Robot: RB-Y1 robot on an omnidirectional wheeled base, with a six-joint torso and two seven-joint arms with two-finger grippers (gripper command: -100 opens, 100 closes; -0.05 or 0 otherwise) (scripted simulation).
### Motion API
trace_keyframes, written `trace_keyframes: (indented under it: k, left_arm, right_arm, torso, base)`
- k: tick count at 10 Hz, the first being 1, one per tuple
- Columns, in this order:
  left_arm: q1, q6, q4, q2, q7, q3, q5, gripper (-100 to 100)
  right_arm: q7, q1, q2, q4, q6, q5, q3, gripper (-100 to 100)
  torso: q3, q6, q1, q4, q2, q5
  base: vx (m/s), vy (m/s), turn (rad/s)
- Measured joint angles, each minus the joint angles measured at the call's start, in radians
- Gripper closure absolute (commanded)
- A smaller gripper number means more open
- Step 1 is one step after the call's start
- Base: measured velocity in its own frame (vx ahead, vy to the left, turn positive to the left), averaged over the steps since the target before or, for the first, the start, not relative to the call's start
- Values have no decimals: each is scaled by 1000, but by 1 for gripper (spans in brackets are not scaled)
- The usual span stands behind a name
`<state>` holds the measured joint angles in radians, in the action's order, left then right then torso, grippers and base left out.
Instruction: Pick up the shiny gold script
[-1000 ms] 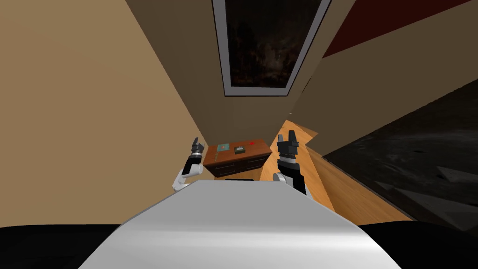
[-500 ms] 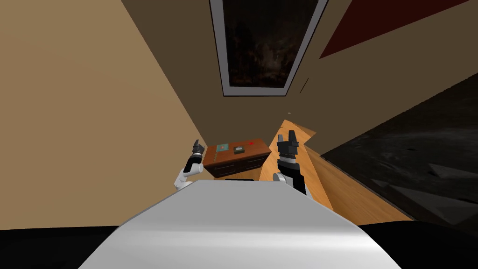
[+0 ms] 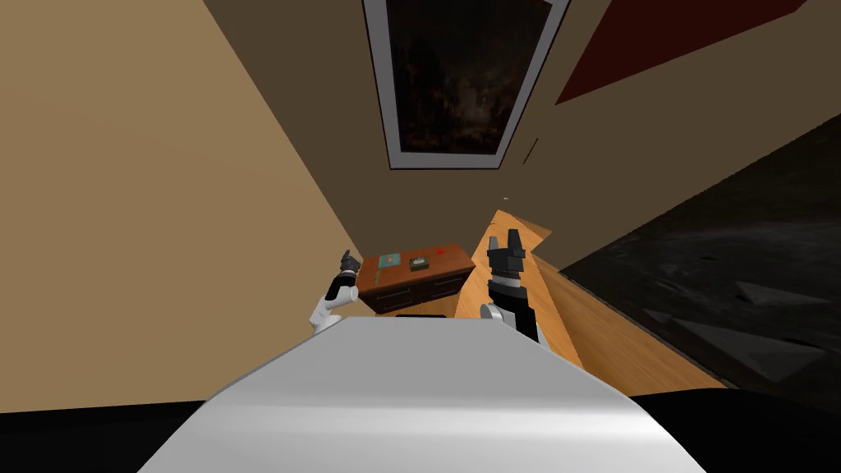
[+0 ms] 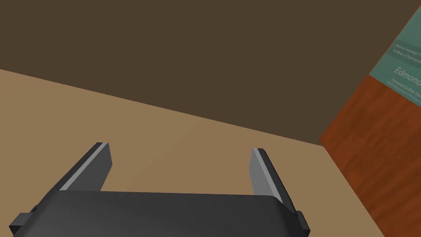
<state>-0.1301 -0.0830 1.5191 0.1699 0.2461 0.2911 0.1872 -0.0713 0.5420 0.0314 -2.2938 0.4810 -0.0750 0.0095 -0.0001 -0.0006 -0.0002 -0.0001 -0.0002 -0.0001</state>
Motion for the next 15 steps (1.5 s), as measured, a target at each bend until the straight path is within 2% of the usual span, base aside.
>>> trace_keyframes:
  k: [4, 6, 9, 13, 15]
  left_arm:
    - [60, 48, -129, 9, 59, 24, 26, -100]
    - [86, 82, -180, 2, 88, 39, 35, -100]
    - [119, 101, -263, 9, 122, 49, 51, -100]
    - [182, 163, -371, 8, 181, 76, 73, -100]
    - [195, 167, -425, 15, 202, 75, 87, -100]
  right_arm:
    - [0, 0, 0, 0, 0, 0, 0, 0]
    - [0, 0, 0, 0, 0, 0, 0, 0]
    - [0, 0, 0, 0, 0, 0, 0, 0]
    - [0, 0, 0, 0, 0, 0, 0, 0]
    - [0, 0, 0, 0, 0, 0, 0, 0]
  torso:
    - [0, 0, 0, 0, 0, 0]
    - [0, 0, 0, 0, 0, 0]
    - [0, 0, 0, 0, 0, 0]
    - [0, 0, 0, 0, 0, 0]
    - [0, 0, 0, 0, 0, 0]
  base:
    - [6, -8, -41]
    - [3, -3, -15]
    - [7, -5, -34]
    - [6, -1, -19]
    - [5, 1, -21]
